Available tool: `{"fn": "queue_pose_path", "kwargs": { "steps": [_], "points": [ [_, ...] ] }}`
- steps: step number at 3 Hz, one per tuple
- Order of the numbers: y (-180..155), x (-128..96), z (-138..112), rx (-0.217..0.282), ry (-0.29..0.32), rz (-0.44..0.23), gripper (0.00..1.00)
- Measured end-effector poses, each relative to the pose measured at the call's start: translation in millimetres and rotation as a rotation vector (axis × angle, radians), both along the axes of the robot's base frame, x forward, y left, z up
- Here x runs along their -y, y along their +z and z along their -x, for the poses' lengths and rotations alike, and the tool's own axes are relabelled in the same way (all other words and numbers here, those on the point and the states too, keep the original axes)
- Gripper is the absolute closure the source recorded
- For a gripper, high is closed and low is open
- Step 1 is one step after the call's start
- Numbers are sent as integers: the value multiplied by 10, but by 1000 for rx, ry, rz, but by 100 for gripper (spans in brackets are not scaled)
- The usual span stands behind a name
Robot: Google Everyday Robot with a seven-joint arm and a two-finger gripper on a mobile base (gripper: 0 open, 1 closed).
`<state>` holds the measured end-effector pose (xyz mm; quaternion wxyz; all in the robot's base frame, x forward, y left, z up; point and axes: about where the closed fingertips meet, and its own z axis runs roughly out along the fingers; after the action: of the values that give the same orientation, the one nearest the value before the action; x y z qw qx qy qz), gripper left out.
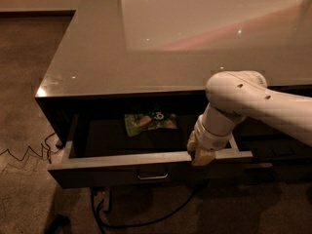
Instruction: Open top drawer
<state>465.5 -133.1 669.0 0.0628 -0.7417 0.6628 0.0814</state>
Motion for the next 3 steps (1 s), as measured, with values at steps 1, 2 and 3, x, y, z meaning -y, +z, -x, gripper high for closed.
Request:
{"fn": "queue_pose_path", "kwargs": {
  "steps": [1, 2, 3],
  "points": [
    [12, 141, 127, -15, -46, 20, 82],
    [25, 211, 211, -24, -74, 31, 58],
    [16, 238, 262, -31, -83, 36, 35]
  ]
}}
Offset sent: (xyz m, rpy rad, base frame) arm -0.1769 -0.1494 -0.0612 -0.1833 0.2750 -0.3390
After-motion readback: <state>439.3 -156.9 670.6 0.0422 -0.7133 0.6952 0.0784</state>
